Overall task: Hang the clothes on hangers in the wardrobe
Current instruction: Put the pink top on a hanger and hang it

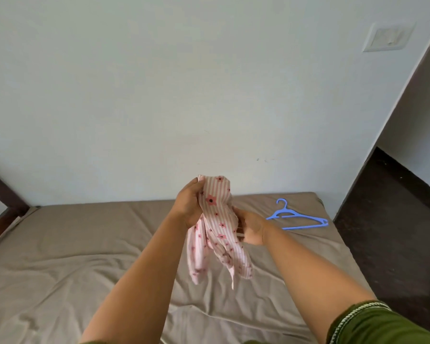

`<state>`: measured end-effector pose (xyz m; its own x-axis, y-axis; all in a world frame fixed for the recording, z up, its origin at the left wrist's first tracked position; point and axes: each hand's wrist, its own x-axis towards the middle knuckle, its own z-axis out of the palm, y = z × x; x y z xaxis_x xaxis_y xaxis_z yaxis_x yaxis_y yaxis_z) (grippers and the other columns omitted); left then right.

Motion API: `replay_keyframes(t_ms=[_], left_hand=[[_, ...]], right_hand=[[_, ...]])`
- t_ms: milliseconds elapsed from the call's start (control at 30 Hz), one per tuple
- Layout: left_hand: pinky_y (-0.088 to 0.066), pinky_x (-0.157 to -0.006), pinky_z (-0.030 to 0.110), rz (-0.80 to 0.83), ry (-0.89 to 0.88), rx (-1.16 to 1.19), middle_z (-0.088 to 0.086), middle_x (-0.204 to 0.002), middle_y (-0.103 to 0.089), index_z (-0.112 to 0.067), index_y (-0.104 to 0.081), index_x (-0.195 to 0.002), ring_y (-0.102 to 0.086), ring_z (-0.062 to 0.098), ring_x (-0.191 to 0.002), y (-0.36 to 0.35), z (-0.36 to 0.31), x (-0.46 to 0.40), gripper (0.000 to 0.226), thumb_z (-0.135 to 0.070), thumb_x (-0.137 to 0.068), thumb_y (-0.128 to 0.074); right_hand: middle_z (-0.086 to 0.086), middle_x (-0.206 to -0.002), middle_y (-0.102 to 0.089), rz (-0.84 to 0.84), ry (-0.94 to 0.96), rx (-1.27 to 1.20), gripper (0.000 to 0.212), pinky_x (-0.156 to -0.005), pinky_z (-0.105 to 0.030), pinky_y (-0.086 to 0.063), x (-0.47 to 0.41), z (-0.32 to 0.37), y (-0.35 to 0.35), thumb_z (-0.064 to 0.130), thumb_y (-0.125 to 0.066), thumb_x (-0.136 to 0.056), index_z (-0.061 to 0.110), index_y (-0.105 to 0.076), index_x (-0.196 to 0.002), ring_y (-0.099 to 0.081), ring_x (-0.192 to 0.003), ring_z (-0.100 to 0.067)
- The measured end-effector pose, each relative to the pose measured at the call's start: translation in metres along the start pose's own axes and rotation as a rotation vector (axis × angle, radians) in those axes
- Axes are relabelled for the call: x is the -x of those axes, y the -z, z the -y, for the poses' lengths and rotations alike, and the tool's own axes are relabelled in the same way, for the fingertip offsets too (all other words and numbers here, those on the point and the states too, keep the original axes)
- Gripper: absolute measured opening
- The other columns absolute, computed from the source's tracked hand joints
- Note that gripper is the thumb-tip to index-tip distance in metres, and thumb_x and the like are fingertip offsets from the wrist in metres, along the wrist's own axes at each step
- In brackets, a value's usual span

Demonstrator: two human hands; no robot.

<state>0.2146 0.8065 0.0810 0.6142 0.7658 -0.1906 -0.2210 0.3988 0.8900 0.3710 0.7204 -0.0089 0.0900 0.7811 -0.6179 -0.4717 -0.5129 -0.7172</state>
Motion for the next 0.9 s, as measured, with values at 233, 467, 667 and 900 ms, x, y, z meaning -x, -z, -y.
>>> replay_keyframes(t_ms=[233,467,667,900], left_hand=[[-0.056,-0.065,0.031,-0.081,-0.072,-0.094,0.013,-0.089,-0.065,-0.002,-0.056,-0.104,-0.065,0.022,-0.081,0.01,-0.01,0.004,0.02,-0.014,-0.103,-0.04],[-0.053,-0.074,0.039,-0.309,-0.135,-0.078,0.013,-0.085,-0.062,-0.007,-0.053,-0.093,-0.063,0.023,-0.074,0.043,-0.026,0.002,0.018,-0.022,-0.101,-0.048],[-0.055,-0.069,0.038,-0.22,-0.155,-0.032,0.011,-0.079,-0.059,-0.01,-0.052,-0.085,-0.061,0.023,-0.072,0.016,-0.035,0.007,0.019,-0.015,-0.102,-0.045],[-0.054,-0.068,0.034,-0.143,-0.153,0.069,0.005,-0.078,-0.058,-0.014,-0.049,-0.092,-0.06,0.018,-0.07,0.0,-0.055,0.015,0.017,-0.022,-0.104,-0.041]], right_hand=[[-0.007,-0.087,-0.072,0.035,0.111,-0.19,0.025,-0.077,-0.037,-0.051,-0.002,0.012,-0.015,0.031,-0.065,-0.084,0.011,-0.067,-0.099,-0.068,-0.077,-0.021],[-0.006,-0.076,-0.074,-0.008,0.316,-0.49,0.017,-0.059,-0.032,-0.06,0.011,0.035,0.018,0.022,-0.052,-0.096,0.008,-0.063,-0.095,-0.072,-0.067,-0.016],[-0.012,-0.098,-0.072,0.075,0.056,-0.22,0.032,-0.079,-0.041,-0.055,0.011,0.009,-0.007,0.032,-0.071,-0.083,0.005,-0.069,-0.099,-0.07,-0.087,-0.023],[-0.01,-0.11,-0.064,0.167,0.033,-0.169,0.112,-0.104,-0.038,-0.037,-0.003,-0.019,-0.05,0.076,-0.08,-0.033,0.012,-0.061,-0.123,-0.049,-0.111,-0.026]])
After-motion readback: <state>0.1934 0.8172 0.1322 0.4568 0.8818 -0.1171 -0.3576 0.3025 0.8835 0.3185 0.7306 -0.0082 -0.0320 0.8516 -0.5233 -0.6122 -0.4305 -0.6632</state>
